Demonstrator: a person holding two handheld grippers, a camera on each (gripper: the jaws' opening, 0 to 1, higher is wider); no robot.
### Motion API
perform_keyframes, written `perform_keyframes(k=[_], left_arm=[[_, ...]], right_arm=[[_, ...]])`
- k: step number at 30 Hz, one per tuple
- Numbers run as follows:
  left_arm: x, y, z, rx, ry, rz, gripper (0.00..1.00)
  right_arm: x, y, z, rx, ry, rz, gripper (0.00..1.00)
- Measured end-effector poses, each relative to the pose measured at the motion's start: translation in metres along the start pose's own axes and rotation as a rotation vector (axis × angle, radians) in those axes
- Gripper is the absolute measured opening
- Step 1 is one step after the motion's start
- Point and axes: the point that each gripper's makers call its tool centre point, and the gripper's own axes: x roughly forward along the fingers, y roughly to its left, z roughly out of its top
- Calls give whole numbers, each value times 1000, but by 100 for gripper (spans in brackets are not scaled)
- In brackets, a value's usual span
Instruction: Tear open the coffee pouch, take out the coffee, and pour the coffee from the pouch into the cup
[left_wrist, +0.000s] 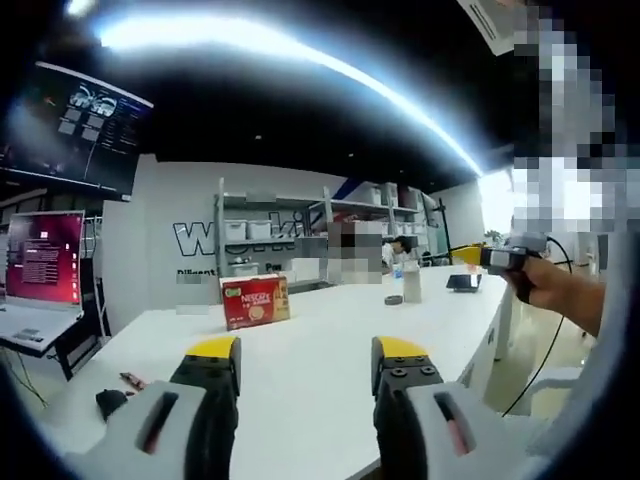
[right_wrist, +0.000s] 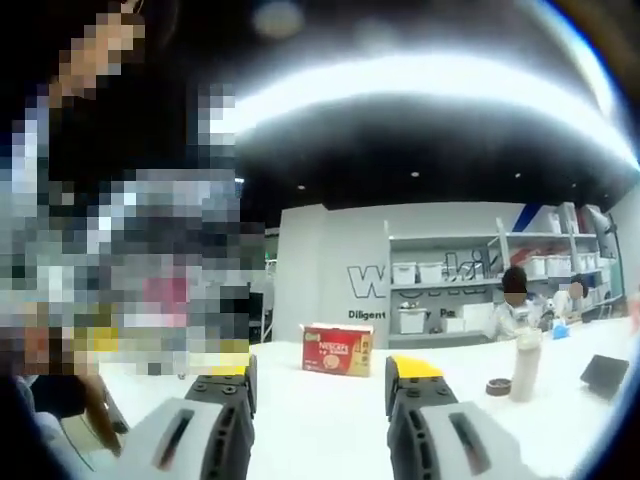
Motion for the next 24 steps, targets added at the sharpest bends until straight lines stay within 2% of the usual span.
perform_keyframes(k=[3,6,12,20,24], left_arm=[[-2,1,-5,-3,13,5,55],[1,4,-7,-5,21,4,55],[2,12,8,-2,-11,12,55],[-2,5,1,-10,-1,15,55],[0,9,-5,-14,3,18,55]], right_arm=[[2,-2,-8,16,19,-1,52],[5,-3,-7,11,18,0,52],[6,-9,8,2,-29,-16,51],[2,-4,-10,14,10,-4,51],[5,-1,-15,9,24,5,51]])
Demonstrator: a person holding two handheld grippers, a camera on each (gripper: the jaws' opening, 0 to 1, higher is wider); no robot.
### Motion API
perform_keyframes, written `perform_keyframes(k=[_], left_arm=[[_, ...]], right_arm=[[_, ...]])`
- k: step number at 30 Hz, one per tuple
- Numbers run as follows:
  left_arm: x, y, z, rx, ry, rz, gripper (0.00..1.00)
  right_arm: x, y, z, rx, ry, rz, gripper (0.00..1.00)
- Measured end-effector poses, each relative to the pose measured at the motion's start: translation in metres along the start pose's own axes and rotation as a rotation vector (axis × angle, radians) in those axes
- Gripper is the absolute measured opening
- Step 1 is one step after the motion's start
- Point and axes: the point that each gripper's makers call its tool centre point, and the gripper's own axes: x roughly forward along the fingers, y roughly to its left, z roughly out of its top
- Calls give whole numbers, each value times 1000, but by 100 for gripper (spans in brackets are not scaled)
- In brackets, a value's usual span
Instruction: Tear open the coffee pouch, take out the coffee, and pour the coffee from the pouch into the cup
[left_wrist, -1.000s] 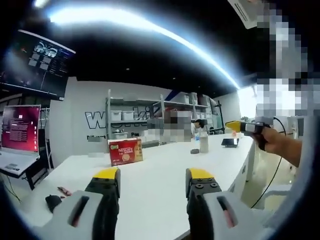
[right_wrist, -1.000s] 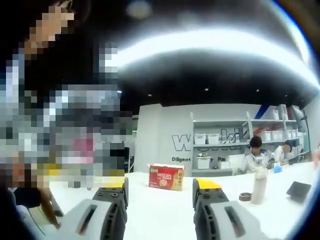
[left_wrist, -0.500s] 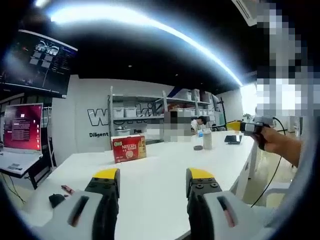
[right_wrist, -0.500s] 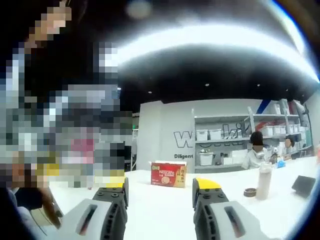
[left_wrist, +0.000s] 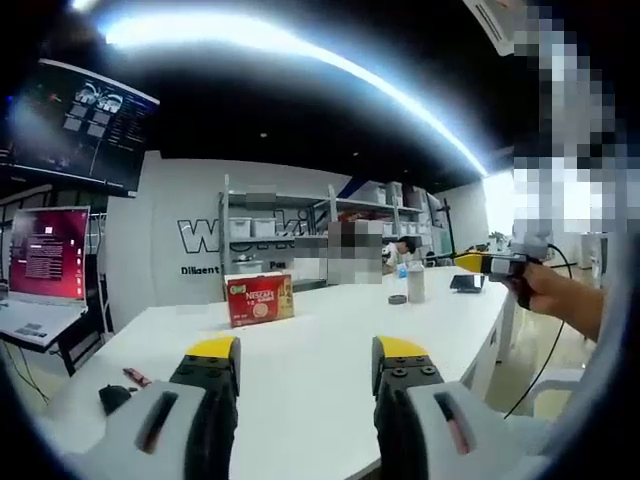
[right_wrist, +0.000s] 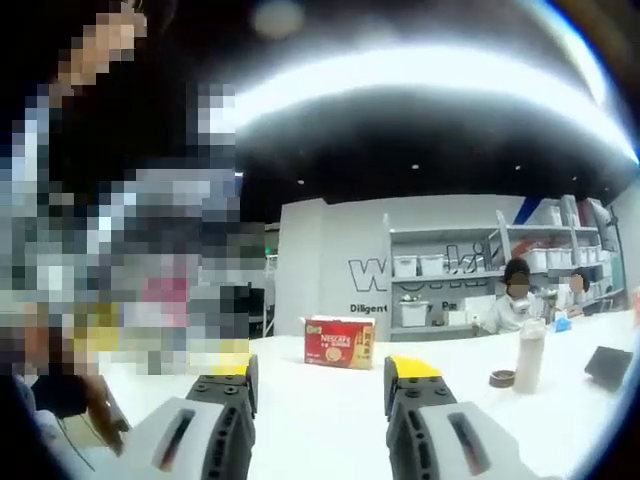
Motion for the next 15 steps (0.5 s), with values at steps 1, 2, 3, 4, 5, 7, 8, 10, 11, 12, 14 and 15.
perform_keyframes(k=[1,2,3,4,5,7,8,10,11,12,14,15], left_arm=[[2,2,-2,-4,1,-1,55],[4,4,-3,-7,2,-1,56],[5,5,-4,-10,2,-2,56],[6,6,-4,-13,2,-2,56],[15,12,-5,-26,6,-9,56],[22,18,-2,-18,5,-13,57],[26,21,1,-13,2,-15,57],[30,28,11,4,-14,-13,57],[31,29,14,9,-20,-13,57],[31,30,18,17,-29,-12,56],[32,31,24,30,-39,-9,56],[31,31,26,38,-42,-5,56]], right_arm=[[1,-1,-1,-7,2,-1,50],[2,-1,-2,-14,5,-1,50],[5,-4,-4,-19,7,-8,49],[7,-7,-5,-23,10,-16,49],[11,-11,-6,-18,10,-23,49],[17,-14,-5,-14,12,-30,49],[21,-15,-2,-16,5,-33,49],[27,-16,3,-19,-10,-33,48],[30,-16,6,-22,-19,-32,49],[31,-16,9,-23,-28,-31,49],[32,-13,12,-26,-40,-27,49],[32,-11,11,-28,-41,-22,49]])
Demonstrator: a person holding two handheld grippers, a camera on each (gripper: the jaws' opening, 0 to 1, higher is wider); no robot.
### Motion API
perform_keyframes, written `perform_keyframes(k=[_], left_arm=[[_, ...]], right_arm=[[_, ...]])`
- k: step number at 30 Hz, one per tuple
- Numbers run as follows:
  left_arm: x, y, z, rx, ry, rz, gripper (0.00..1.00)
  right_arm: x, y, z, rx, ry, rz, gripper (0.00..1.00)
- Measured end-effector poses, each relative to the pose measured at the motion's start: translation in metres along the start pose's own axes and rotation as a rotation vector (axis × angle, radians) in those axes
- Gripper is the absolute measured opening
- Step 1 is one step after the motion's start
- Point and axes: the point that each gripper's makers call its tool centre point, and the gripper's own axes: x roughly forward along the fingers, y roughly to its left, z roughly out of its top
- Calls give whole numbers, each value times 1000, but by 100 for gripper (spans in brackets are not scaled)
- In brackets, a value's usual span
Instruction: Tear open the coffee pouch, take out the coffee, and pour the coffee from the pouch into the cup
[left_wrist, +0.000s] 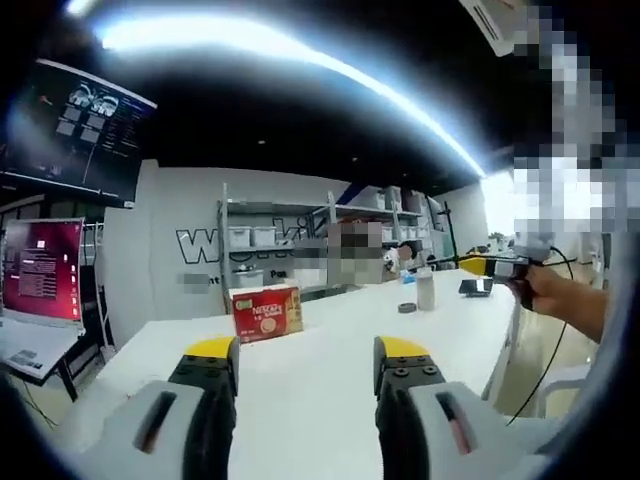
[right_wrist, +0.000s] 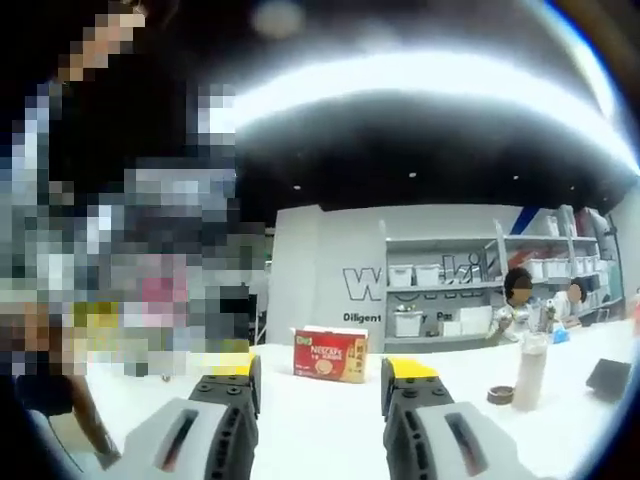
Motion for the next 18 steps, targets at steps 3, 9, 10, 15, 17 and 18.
perform_keyframes(k=[3,9,10,15,17,18], left_arm=[[0,1,1,11,1,4,56],[4,5,4,42,13,2,56],[6,6,4,51,14,1,56],[17,9,4,83,21,-7,55],[21,9,4,93,21,-11,55],[23,9,4,98,21,-13,55]], right_arm=[[-3,6,-12,-8,26,23,49],[-12,6,-20,20,34,13,49],[-13,6,-20,20,34,12,49],[-19,0,-28,27,46,-3,48],[-21,-4,-29,30,49,-15,48],[-22,-6,-29,32,50,-18,48]])
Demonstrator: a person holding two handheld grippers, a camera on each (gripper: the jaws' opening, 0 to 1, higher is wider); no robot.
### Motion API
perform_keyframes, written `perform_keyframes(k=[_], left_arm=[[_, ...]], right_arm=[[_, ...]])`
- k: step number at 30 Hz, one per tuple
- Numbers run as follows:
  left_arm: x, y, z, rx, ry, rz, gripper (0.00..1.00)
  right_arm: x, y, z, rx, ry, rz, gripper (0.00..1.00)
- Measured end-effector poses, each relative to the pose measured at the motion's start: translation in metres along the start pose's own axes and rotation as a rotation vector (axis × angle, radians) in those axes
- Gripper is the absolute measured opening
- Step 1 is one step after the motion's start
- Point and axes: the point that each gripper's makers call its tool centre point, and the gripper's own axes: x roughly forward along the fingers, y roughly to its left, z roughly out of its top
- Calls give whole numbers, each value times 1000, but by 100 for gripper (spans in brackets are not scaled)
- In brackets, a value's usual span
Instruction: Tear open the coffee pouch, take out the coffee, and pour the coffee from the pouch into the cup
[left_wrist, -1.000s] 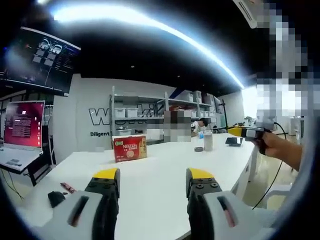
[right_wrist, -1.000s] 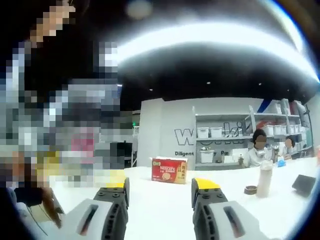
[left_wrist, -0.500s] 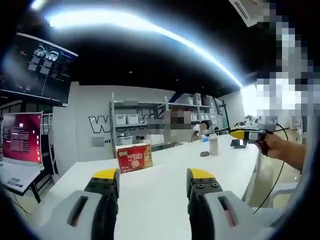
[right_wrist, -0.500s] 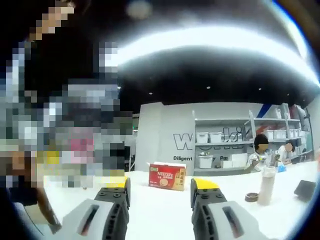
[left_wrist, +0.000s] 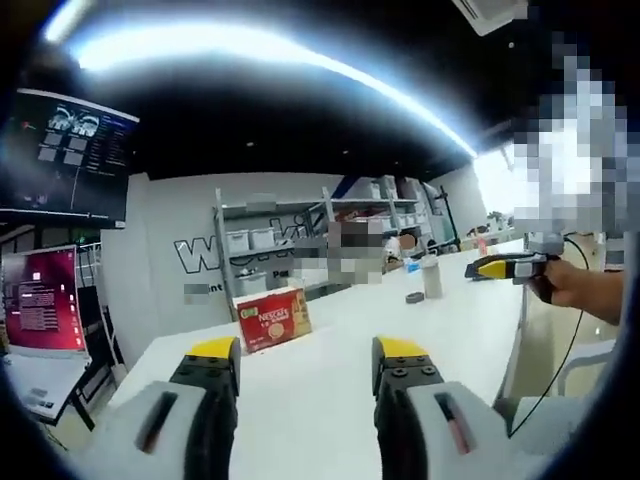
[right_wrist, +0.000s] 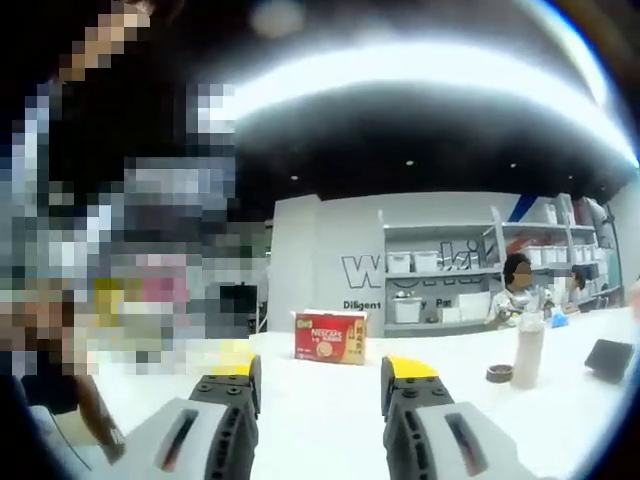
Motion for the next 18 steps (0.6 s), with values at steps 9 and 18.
perform_keyframes(k=[9,18], left_arm=[[25,-5,-9,63,37,-29,57],[34,-6,-7,118,52,-35,60]], right_arm=[[0,-8,0,-7,6,-17,48],[-4,-11,-6,-15,34,-19,48]])
